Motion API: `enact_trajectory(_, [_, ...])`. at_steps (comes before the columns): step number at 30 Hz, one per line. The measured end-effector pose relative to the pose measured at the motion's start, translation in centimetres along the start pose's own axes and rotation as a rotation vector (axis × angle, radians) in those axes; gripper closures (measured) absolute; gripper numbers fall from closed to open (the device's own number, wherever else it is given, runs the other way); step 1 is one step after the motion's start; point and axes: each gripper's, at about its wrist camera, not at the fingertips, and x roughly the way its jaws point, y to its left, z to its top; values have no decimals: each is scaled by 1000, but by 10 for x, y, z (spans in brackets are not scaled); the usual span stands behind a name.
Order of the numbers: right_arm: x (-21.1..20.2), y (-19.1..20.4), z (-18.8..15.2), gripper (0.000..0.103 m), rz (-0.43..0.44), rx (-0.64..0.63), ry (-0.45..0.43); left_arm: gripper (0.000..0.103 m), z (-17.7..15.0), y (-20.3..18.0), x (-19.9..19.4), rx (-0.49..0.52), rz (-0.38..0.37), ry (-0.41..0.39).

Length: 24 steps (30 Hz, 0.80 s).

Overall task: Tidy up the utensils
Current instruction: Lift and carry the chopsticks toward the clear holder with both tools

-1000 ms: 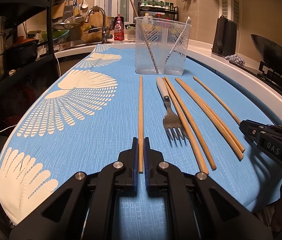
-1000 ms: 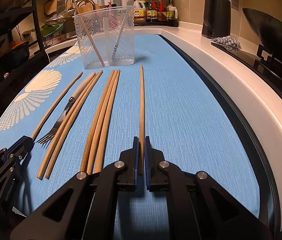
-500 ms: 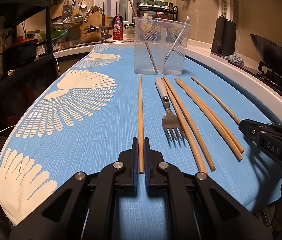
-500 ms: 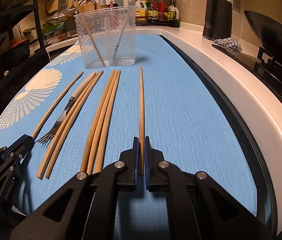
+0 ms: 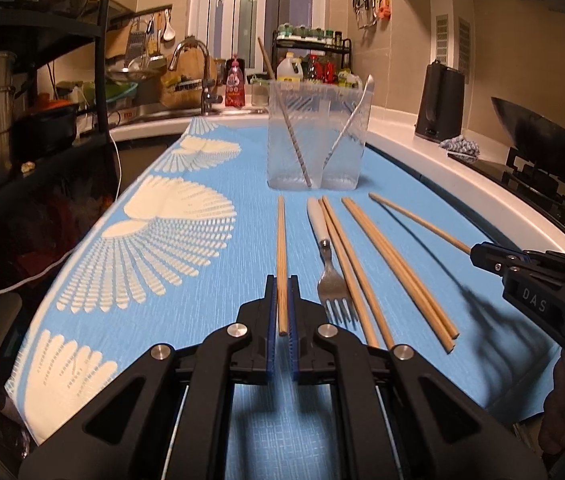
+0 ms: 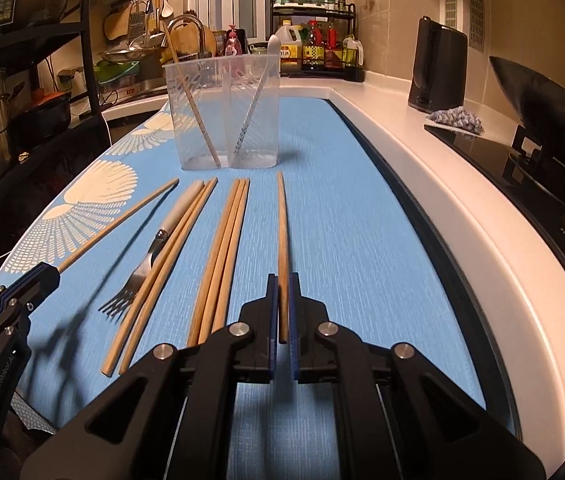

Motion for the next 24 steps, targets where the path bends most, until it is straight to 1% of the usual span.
enact_trajectory(5, [-9,-2,9,98,-5,-4,-26,98,10,-2,-9,11,-6,-37])
enact_trajectory(7, [-15,-2,14,98,-9,-11,-45,98,14,-2,-12,20,-5,-52])
enact_trajectory(14, [-39,-1,37,98,-14,-45,-120,98,36,3,-20,3,-12,-83])
enact_trajectory(19, [-54,-1,60,98,-2,-66,-166,98,63,10,-30,8,-16,-122])
enact_trajectory(22, [-60,-1,75,98,8,-79,-186,98,80,14,-35,16,-3,-153])
enact_trajectory(24, [-62,-2,84,98,18,-79,-191,98,92,17,-34,21,-14,-154])
